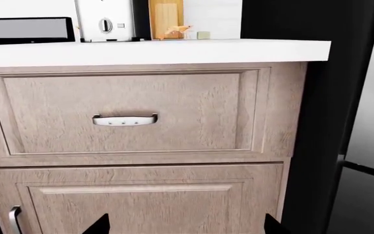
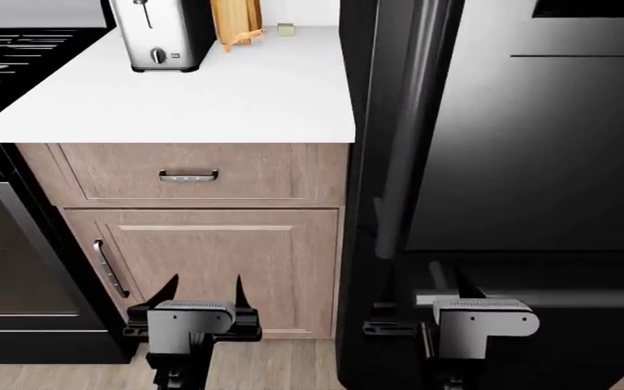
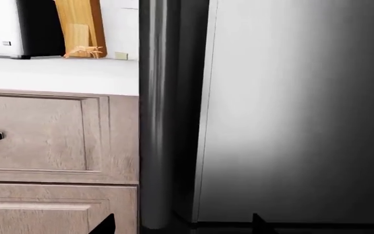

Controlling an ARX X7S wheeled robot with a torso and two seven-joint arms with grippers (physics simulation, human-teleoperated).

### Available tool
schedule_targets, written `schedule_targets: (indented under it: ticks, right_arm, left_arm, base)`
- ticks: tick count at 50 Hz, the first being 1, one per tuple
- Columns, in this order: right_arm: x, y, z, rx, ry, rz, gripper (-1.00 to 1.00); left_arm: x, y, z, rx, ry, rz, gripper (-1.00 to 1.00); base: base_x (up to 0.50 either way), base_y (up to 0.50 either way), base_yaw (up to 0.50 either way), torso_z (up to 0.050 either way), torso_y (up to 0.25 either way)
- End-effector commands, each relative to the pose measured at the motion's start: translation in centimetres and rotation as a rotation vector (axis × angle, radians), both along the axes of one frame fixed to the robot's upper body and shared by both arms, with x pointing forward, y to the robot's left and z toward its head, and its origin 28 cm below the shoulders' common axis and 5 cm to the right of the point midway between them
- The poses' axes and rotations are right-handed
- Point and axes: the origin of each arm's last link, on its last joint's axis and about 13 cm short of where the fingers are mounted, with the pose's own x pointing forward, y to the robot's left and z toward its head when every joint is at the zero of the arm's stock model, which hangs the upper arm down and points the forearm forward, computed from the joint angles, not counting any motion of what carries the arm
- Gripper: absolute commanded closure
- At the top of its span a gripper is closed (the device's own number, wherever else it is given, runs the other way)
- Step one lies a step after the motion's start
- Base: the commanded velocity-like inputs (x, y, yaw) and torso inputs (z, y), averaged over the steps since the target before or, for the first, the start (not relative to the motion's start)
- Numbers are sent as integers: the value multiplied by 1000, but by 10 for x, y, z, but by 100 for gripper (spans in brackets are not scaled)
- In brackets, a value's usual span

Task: Open the fridge door

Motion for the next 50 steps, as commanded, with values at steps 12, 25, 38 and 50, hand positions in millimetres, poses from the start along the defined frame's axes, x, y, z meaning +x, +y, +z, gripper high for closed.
schedule_targets:
  ticks: [12,25,38,50]
  right_arm:
    - [8,4,69,-44,21,47,-100]
    - [32,-2,84,-37,69,-5,-100]
    - [63,-3,103,-53,69,39,-100]
    - [81,-1,118,-67,70,86,-100]
  left_arm:
    - [5,0,1,5,1,-1,-100]
    - [11,0,1,1,3,-2,-100]
    - [8,0,0,3,2,-2,-100]
    - [-7,0,-1,3,3,-3,-100]
  base:
    - [0,0,0,0,0]
    - [0,0,0,0,0]
    - [0,0,0,0,0]
    - [0,0,0,0,0]
